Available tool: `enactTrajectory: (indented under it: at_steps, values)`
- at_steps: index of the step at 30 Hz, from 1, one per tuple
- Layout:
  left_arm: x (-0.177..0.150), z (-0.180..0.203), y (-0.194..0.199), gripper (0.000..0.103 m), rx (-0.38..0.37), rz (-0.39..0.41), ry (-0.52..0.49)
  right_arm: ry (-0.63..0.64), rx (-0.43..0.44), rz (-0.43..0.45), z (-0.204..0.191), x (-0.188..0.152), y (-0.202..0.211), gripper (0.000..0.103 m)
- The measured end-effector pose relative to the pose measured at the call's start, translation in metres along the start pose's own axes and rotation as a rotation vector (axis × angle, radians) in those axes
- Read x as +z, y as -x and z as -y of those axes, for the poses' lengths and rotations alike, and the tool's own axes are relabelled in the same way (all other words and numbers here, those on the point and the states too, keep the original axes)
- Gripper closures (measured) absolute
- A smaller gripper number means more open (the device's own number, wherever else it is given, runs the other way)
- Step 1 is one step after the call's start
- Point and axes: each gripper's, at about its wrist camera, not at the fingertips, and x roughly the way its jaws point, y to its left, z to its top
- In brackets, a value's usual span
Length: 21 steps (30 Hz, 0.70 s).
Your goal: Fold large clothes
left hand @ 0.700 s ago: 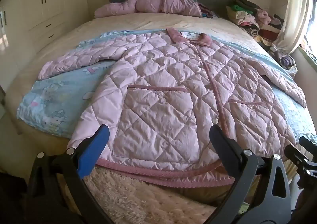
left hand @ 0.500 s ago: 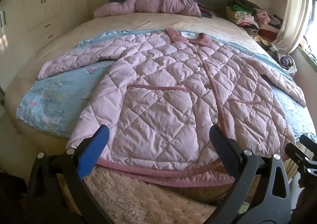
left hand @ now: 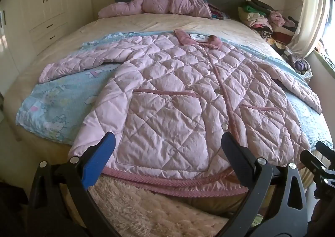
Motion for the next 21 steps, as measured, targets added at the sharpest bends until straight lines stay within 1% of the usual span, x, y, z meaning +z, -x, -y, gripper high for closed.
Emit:
enactTrajectory:
  at_steps: [21]
  values:
    - [-0.0011, -0.0021, 0.0025, 0.008, -0.003, 0.0, 0.001, 0.008, 0.004, 0.011, -0.0046, 0.0019, 0.0015, 0.004]
